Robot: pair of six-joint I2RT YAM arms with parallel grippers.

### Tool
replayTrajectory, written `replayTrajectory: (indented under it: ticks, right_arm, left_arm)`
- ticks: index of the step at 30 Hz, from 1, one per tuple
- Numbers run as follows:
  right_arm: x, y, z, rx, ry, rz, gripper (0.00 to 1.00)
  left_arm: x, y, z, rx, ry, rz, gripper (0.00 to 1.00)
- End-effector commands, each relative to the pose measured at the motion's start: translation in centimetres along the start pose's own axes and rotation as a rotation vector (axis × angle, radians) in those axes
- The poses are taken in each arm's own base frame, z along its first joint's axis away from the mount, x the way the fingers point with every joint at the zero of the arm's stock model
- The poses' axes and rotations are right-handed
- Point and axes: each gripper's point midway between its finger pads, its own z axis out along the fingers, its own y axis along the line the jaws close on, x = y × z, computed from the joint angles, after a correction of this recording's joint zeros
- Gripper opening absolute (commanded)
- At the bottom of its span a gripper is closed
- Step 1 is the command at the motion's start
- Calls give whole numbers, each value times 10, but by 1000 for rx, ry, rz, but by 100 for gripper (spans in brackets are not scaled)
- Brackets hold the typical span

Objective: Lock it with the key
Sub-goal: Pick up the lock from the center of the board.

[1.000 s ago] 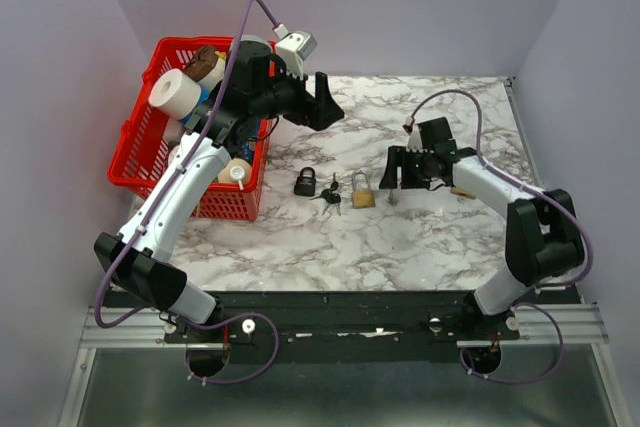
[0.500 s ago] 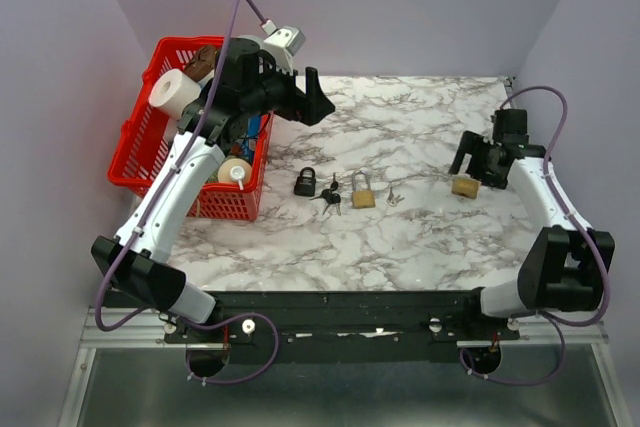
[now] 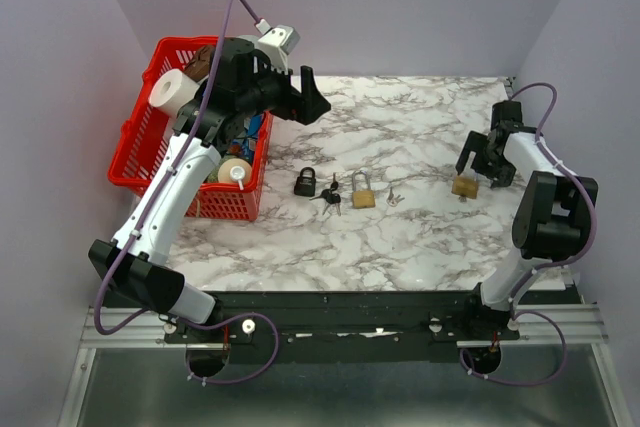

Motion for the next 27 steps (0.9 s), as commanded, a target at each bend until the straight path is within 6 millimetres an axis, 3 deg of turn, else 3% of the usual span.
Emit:
replayTrajectory:
  ticks: [1,9,15,27]
  right_arm:
    - [-9,0,9,21,1,1,100]
    - [29,-4,24,24,94,-44,100]
    - [28,9,29,15,77,-103,100]
    - [37,13,38,14,121,-116,100]
  left_arm:
    - [0,7,-8,-29,-8,0,96]
    - [0,13,-3,-34,-6,-27,97]
    - [6,17,1,-29,9,-55,99]
    - [8,22,2,-32,12,-77,99]
